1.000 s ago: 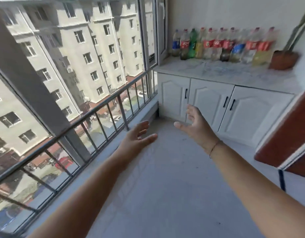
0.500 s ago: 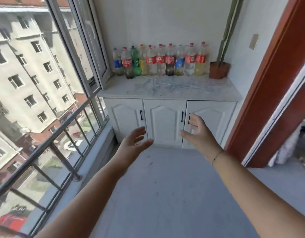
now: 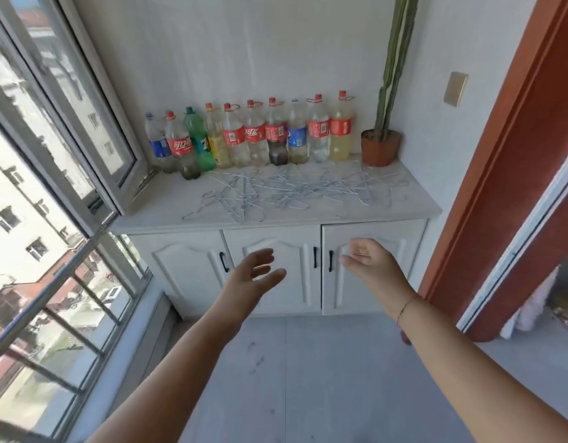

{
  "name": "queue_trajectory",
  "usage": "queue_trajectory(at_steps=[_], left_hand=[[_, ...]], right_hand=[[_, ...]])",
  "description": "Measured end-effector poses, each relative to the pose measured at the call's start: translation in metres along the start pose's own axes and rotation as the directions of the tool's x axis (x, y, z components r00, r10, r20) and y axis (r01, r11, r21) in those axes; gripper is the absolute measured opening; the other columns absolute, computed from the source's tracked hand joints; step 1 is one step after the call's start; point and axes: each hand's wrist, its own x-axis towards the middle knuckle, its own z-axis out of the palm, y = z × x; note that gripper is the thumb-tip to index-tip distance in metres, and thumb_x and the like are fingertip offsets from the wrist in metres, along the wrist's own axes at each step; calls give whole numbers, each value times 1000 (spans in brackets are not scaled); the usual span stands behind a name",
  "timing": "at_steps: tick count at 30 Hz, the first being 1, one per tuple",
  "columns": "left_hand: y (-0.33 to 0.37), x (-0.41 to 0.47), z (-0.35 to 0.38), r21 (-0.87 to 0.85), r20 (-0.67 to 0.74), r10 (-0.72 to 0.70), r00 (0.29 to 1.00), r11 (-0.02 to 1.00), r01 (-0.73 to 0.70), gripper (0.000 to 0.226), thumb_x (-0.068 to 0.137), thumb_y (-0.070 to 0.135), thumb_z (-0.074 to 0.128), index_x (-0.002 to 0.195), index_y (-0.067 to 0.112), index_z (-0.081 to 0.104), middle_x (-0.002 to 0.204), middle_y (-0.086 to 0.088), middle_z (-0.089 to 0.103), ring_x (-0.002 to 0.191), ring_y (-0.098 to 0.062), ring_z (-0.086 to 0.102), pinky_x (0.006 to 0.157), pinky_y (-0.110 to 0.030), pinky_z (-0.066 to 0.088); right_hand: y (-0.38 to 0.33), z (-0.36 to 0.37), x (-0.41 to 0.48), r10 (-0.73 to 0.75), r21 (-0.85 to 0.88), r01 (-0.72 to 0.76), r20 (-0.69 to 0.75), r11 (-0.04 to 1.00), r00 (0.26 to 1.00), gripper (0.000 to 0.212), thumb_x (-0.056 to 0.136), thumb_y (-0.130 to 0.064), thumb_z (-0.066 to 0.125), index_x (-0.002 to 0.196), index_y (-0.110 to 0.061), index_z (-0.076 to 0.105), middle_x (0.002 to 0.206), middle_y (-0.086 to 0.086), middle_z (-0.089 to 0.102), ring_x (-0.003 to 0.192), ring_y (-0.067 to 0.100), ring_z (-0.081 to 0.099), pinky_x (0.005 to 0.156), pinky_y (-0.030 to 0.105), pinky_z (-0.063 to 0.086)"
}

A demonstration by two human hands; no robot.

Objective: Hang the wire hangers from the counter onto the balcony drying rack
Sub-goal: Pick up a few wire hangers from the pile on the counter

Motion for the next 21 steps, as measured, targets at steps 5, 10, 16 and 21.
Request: queue_trajectory(at_steps=[5, 10, 16, 21], left_hand=[[3, 109, 17, -5, -50, -26, 998, 1000, 26, 39, 81, 20, 72, 114, 31, 55, 117, 8, 60, 112, -11, 56, 98, -30, 43], [-11, 188, 26, -4, -104, -79, 991, 997, 79, 36, 84, 18, 68, 116, 26, 55, 117, 7, 61, 110, -12, 57, 91, -25, 41], [-29, 274, 18, -15, -132, -127, 983, 992, 126, 35, 81, 23, 71, 112, 27, 56, 114, 7, 61, 110, -12, 57, 83, -19, 42], [-43, 362, 11, 0, -121, -150, 981, 989, 151, 39, 79, 27, 73, 114, 26, 56, 116, 7, 62, 109, -10, 58, 80, -18, 42]], right_hand=[[2, -11, 119, 9, -15, -8, 45, 1000, 999, 24, 83, -14, 66, 104, -18, 56, 111, 1, 58, 107, 14, 55, 83, 19, 42], [11, -10, 217, 30, -64, -25, 77, 998, 997, 25, 83, -15, 66, 106, -15, 57, 108, 2, 60, 102, 14, 57, 92, 24, 41], [31, 9, 308, 69, -75, -61, 105, 995, 992, 20, 82, -12, 65, 101, -14, 58, 102, 2, 60, 95, 14, 56, 90, 26, 43], [48, 26, 396, 139, -71, -133, 82, 989, 987, 26, 83, -14, 64, 109, -9, 59, 105, 3, 59, 97, 15, 56, 82, 25, 41]])
